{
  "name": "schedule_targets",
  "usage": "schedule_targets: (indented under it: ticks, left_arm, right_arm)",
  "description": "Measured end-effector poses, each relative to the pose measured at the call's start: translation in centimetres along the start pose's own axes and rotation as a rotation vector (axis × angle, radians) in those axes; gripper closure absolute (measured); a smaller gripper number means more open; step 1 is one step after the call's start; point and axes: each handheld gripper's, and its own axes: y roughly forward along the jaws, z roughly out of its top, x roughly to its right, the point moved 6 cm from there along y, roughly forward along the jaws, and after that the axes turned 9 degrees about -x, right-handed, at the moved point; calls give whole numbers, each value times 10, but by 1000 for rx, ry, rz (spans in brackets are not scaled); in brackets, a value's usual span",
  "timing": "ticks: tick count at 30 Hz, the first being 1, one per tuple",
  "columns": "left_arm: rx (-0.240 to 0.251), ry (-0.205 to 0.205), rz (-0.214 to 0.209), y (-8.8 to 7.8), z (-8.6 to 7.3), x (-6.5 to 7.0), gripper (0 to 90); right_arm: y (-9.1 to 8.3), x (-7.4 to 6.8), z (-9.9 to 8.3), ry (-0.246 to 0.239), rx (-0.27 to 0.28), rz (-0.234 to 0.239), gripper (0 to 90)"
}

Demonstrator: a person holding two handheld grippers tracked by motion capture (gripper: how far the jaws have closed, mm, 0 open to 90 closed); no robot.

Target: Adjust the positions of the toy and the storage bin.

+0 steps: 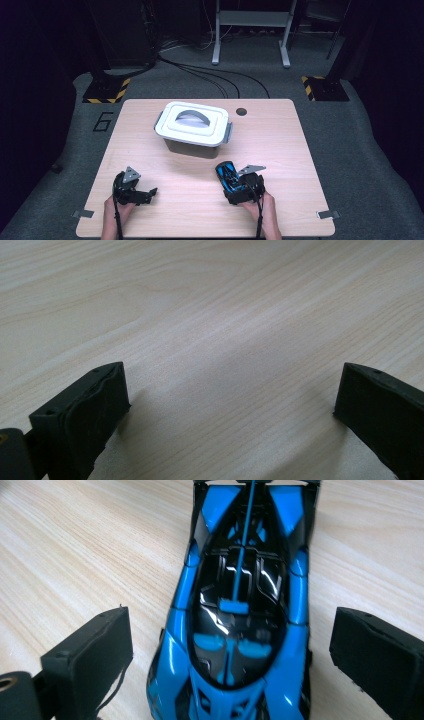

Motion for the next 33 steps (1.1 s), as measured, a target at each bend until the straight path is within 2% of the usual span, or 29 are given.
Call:
schedule_targets:
  ticks: [6,12,15,18,26,29,33]
  left_arm:
    - [-11,5,-4,-1,0,0,8]
    - [-10,6,-3,-1,0,0,8]
    - [-10,6,-3,-1,0,0,8]
    - [-10,7,-3,-1,0,0,8]
    - [-10,7,-3,-1,0,0,8]
    - [-11,7,-3,-1,0,0,8]
    - [-8,8,-1,-1,0,0,9]
  right_arm:
    - [7,-5,15,-17,-18,-41,68]
    - [21,-3,38,-9,-66,-74,0]
    - [27,-3,48,-3,-68,-84,0]
    - [30,-2,54,7,-51,-70,0]
    - [40,4,59,36,-51,-91,1]
    - [42,7,61,50,-41,-98,141]
    - [42,6,65,48,-46,-128,194]
